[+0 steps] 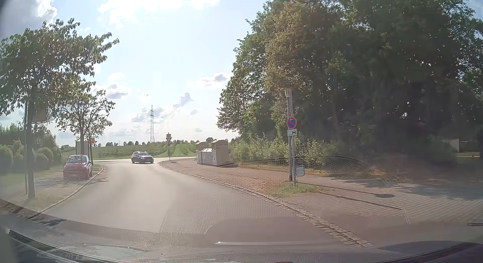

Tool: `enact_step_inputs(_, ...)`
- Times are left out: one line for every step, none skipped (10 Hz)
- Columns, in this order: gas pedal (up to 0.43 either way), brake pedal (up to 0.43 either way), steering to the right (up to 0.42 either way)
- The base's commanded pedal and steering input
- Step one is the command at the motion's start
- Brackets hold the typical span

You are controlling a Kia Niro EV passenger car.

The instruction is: Follow the waypoints while adhering to traffic rules and regulations

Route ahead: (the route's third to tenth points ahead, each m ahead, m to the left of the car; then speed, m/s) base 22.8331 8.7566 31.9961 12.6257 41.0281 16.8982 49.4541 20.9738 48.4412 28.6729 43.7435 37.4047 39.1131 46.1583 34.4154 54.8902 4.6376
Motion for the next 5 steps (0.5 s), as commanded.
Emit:
enact_step_inputs(0.059, 0.018, -0.150)
enact_step_inputs(0.059, 0.012, -0.134)
enact_step_inputs(0.059, 0.012, -0.131)
enact_step_inputs(0.067, 0.012, -0.132)
enact_step_inputs(0.067, 0.018, -0.134)
